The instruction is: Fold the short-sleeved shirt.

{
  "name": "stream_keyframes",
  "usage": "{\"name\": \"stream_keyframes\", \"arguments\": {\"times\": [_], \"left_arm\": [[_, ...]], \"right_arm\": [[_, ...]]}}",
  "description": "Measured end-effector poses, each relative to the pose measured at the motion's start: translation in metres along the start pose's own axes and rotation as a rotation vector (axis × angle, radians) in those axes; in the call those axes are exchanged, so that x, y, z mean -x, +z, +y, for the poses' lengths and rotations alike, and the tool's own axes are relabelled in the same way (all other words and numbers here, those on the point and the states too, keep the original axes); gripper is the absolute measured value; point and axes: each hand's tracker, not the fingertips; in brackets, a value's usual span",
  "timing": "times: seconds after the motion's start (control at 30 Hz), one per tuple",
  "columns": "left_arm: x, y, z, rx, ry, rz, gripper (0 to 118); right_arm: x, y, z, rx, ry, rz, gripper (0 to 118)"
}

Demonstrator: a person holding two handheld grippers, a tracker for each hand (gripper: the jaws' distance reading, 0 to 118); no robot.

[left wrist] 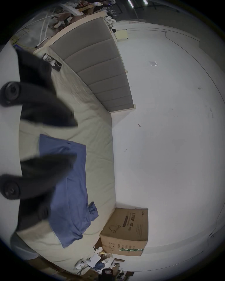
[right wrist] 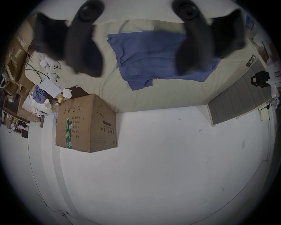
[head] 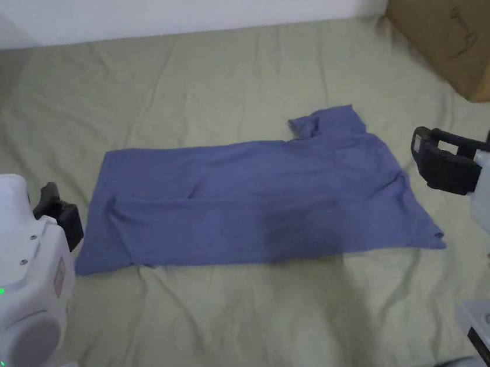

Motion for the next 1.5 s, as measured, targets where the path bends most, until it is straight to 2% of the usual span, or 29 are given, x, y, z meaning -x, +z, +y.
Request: {"name": "stream_keyframes", "arguments": {"times": [0.03,0.07,0.1,0.33,0.43,0.47,0.5,0.53,0.57,0.67,0.8,1.03,1.1,1.13,1.23,1.27,1.33,1.5], "left_arm": [[0.0,0.003,0.0,-0.005,0.01,-0.007,5],[-0.001,0.007,-0.001,-0.018,0.022,-0.015,0],[0.0,0.01,0.0,-0.027,0.03,-0.025,0],[0.007,0.005,0.009,0.01,0.084,-0.055,0],[0.016,-0.015,0.018,0.108,0.08,-0.061,1],[0.02,-0.025,0.021,0.148,0.08,-0.08,13],[0.025,-0.037,0.023,0.202,0.087,-0.092,39],[0.029,-0.052,0.023,0.261,0.11,-0.094,83],[0.033,-0.064,0.023,0.318,0.133,-0.094,105],[0.043,-0.107,0.016,0.487,0.191,-0.106,111],[0.045,-0.163,-0.008,0.689,0.162,-0.071,111],[0.037,-0.227,-0.055,0.893,0.195,-0.036,111],[0.031,-0.233,-0.063,0.913,0.174,-0.011,106],[0.029,-0.234,-0.066,0.91,0.164,-0.008,89],[0.018,-0.235,-0.074,0.952,0.099,-0.038,28],[0.015,-0.233,-0.079,0.979,0.099,-0.085,22],[0.012,-0.233,-0.082,0.965,0.045,-0.059,3],[0.019,-0.228,-0.065,0.937,0.155,-0.058,2]], "right_arm": [[0.003,0.002,0.001,-0.005,0.011,-0.005,55],[0.007,0.004,0.001,-0.011,0.019,-0.009,22],[0.008,0.005,0.001,-0.024,0.018,-0.006,0],[0.024,0.01,0.006,-0.014,0.024,0.042,0],[0.027,0.008,0.008,-0.004,0.031,0.05,0],[0.027,0.007,0.008,0.002,0.038,0.051,0],[0.027,0.006,0.008,0.01,0.044,0.051,0],[0.028,0.004,0.007,0.015,0.048,0.048,0],[0.028,0.003,0.007,0.021,0.049,0.046,0],[0.02,-0.007,0.001,0.045,0.052,0.032,0],[0.013,-0.019,-0.006,0.09,0.042,0.007,0],[0.005,-0.044,-0.019,0.172,0.051,-0.04,0],[0.004,-0.049,-0.023,0.195,0.046,-0.043,0],[0.004,-0.051,-0.024,0.202,0.048,-0.047,0],[0.002,-0.06,-0.031,0.229,0.064,-0.055,0],[0.001,-0.062,-0.033,0.237,0.063,-0.055,0],[0.0,-0.064,-0.035,0.248,0.048,-0.048,0],[-0.003,-0.067,-0.034,0.253,0.052,-0.043,0]]}}
